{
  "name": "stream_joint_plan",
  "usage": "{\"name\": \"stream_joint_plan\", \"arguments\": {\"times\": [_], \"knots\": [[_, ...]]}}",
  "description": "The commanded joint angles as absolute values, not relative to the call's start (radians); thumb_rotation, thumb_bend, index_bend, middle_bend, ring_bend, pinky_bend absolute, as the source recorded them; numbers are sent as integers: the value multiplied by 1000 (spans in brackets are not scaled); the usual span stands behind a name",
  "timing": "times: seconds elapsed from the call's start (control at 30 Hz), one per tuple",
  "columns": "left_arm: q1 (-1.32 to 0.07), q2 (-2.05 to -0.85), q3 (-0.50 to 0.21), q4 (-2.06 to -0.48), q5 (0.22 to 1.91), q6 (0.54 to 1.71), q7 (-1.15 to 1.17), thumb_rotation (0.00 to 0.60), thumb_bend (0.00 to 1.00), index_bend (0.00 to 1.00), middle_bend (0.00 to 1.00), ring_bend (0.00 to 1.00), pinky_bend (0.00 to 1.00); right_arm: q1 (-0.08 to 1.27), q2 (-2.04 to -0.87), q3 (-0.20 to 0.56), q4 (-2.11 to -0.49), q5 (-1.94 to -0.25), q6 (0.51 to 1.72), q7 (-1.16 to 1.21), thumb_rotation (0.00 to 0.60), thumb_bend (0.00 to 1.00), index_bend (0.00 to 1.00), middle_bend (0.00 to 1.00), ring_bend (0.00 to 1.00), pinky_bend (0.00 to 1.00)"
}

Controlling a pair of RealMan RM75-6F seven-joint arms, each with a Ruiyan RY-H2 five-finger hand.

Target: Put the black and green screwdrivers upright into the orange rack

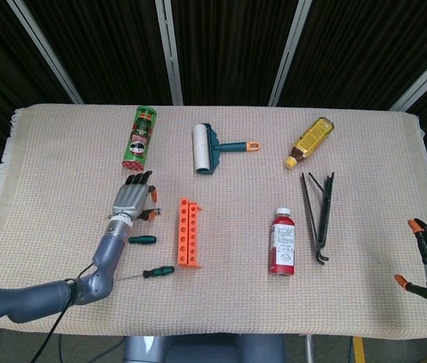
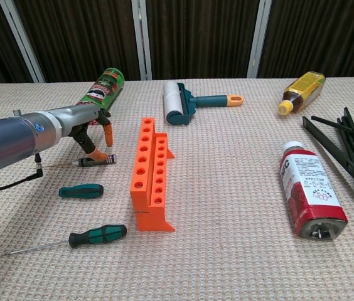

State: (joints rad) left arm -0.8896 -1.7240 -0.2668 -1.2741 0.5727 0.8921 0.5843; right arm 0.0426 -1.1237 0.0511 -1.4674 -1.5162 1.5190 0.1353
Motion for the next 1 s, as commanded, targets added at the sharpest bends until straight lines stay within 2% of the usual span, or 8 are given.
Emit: {"name": "stream_joint_plan", "arguments": {"times": [0.03,0.7,1.0], "knots": [[-893,-1729,-263,-1273,565,889,584,600,270,456,6,0,0,42,-1123,52,-1467,-1516,1520,136,600,0,8,44,0,0],[-902,-1751,-233,-1247,555,897,591,600,269,455,13,0,0,36,-1125,51,-1461,-1518,1521,142,600,0,8,44,0,0],[-905,-1761,-242,-1225,544,902,587,600,274,489,23,0,0,34,-1123,52,-1464,-1517,1522,141,600,0,9,44,0,0]]}}
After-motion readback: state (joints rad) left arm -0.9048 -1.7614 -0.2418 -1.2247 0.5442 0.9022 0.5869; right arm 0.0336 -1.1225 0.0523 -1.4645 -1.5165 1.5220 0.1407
